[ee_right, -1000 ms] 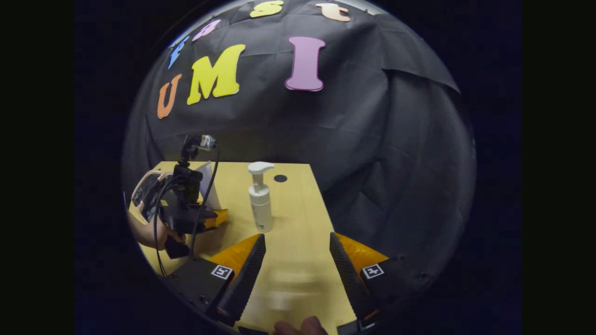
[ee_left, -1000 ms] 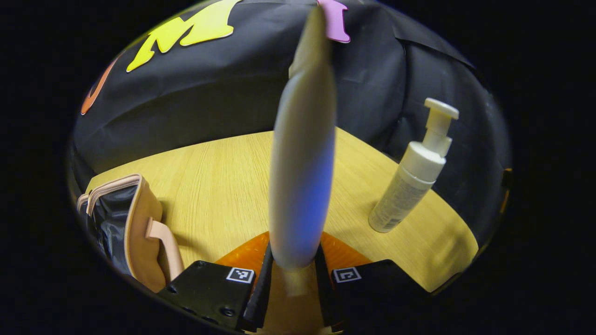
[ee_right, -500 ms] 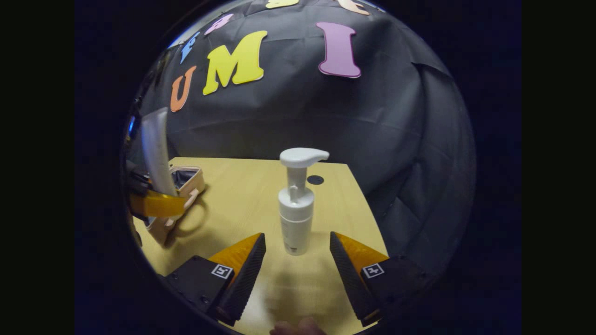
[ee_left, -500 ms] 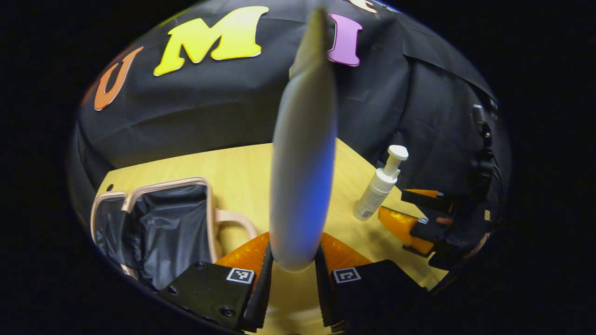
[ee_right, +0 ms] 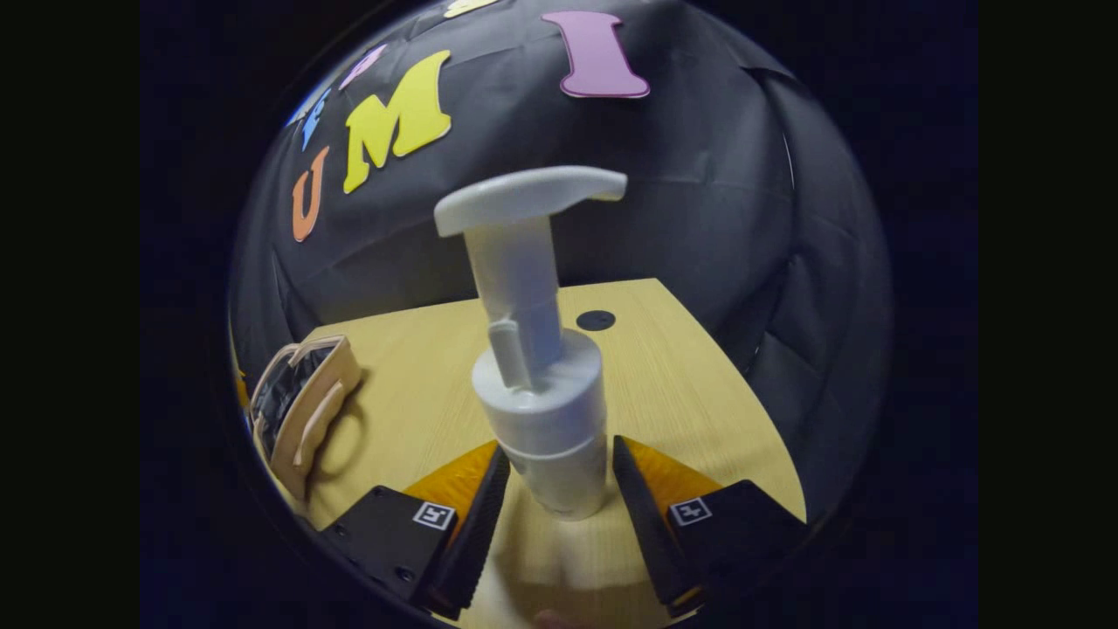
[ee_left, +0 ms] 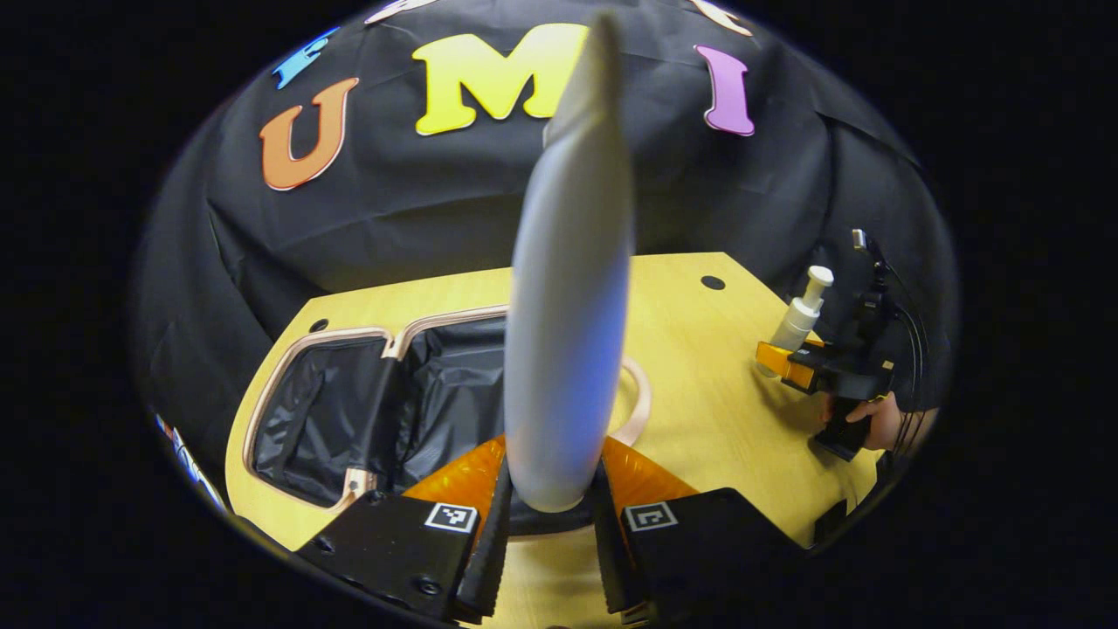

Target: First open the suitcase, pack the skin care products into it, and then close the suitcase.

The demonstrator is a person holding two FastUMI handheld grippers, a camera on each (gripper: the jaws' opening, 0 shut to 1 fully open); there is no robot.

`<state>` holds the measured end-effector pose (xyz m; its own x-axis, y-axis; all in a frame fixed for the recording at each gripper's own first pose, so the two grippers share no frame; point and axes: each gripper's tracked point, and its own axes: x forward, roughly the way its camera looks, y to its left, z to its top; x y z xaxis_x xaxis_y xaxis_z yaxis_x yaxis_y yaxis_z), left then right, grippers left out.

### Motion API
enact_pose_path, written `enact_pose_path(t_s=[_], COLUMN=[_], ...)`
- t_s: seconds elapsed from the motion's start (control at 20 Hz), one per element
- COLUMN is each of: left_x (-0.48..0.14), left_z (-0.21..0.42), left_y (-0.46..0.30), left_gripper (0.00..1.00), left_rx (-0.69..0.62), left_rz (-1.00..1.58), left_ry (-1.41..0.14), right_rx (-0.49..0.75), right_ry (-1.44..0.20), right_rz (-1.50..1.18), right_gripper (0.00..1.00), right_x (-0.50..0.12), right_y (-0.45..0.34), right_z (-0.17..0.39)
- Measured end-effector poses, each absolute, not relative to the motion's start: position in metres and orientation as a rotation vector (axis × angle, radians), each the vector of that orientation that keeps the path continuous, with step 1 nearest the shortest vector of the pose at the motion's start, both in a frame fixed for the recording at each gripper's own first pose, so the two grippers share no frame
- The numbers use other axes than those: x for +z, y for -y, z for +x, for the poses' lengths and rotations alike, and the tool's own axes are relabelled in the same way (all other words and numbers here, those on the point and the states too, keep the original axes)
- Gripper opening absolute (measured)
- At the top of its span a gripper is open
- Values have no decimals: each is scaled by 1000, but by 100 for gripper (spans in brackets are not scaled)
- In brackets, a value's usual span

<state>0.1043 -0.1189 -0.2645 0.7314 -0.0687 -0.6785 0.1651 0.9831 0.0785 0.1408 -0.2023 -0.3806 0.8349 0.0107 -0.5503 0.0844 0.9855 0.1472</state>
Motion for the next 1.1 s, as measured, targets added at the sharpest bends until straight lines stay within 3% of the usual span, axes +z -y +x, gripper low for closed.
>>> enact_pose_path(t_s=[0.2, 0.45, 0.85, 1.1], left_x=[-269, -272, -338, -376], left_z=[99, 122, 143, 138], left_y=[88, 40, 29, 10], left_gripper=[47, 47, 45, 44], left_rx=[-88, -80, -213, -128], left_rz=[112, 94, -42, -122], left_ry=[-770, -756, -937, -1090], right_rx=[-74, -31, 102, 99], right_ry=[-581, -604, -595, -584], right_rz=[143, 126, 196, 183], right_gripper=[53, 45, 46, 46], right_x=[-384, -363, -263, -217], right_y=[207, 200, 175, 177], right_z=[151, 135, 68, 29])
